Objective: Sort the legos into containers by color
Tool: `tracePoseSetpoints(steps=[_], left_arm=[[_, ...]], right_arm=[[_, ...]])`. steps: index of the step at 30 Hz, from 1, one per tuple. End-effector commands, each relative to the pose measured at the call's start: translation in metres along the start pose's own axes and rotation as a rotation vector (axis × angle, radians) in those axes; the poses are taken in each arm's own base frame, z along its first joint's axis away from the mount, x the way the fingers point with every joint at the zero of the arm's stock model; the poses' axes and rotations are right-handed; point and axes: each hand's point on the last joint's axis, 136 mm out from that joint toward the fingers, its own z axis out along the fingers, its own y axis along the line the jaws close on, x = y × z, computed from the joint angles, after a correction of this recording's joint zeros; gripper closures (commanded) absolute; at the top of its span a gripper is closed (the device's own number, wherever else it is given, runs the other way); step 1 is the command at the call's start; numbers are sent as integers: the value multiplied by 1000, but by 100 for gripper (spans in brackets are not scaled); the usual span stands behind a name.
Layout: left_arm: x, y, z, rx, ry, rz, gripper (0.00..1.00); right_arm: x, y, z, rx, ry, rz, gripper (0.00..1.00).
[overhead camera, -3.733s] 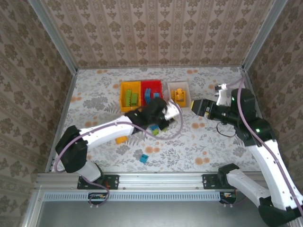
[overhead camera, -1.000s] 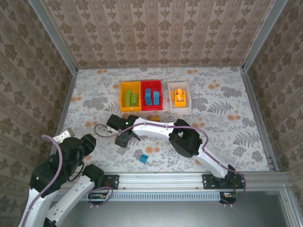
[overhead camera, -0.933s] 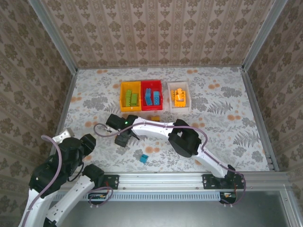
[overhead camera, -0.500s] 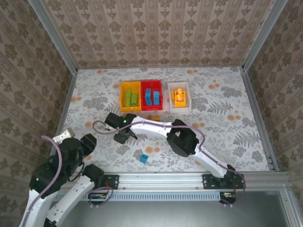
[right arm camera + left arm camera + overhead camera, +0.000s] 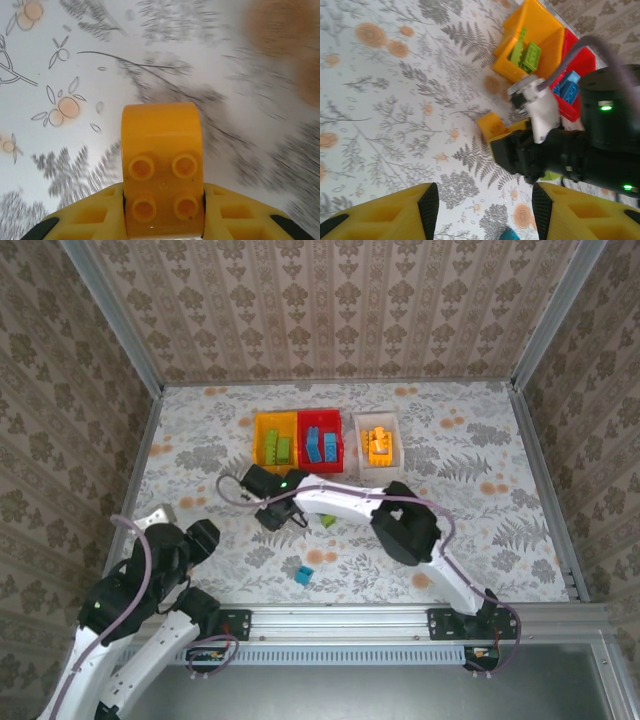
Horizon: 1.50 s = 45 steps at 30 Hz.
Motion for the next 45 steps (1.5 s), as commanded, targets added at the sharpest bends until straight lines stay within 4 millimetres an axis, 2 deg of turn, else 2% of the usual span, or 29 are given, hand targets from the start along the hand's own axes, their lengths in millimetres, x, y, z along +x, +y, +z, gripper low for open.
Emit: tracePoseSetpoints(steps=[1,3,6,10,11,13,16,18,22,26,30,32,34,37,41,45], left_arm=[[2,-42,17,121,60,62,45],[3,-64,29,166,96,86,45],[5,-101,52,230,145,134,45],[14,-161,79,284,176,291,44],[15,-178,81,298,172,341,44],[31,-204,95,289,199,453,44],[54,-228,118,276,254,546,44],[68,-235,131,260,283,590,44],[84,-238,148,224,310,641,44],[91,-233,152,212,315,642,44],[94,-227,152,202,321,641,43],[95,-226,152,207,322,653,43],[98,-227,150,213,328,679,42],[104,-222,150,200,349,717,41],[115,-204,153,159,389,757,41],[124,-174,158,83,439,810,37]], right_arm=[[-32,-43,-89,55,-198,181,75],[-18,-70,-112,91,-217,268,76],[15,-120,-137,145,-227,440,77],[63,-189,-157,231,-219,666,77],[71,-202,-159,244,-213,707,76],[86,-229,-159,267,-183,786,75],[97,-257,-148,274,-143,865,74],[99,-271,-138,272,-125,897,73],[86,-291,-122,266,-103,897,74],[69,-303,-112,268,-91,876,74],[63,-310,-95,262,-48,880,73],[62,-311,-87,256,-32,884,69],[60,-312,-85,252,-29,886,58],[53,-311,-97,247,-66,880,46],[39,-305,-127,236,-139,858,43],[22,-292,-169,228,-231,817,42]])
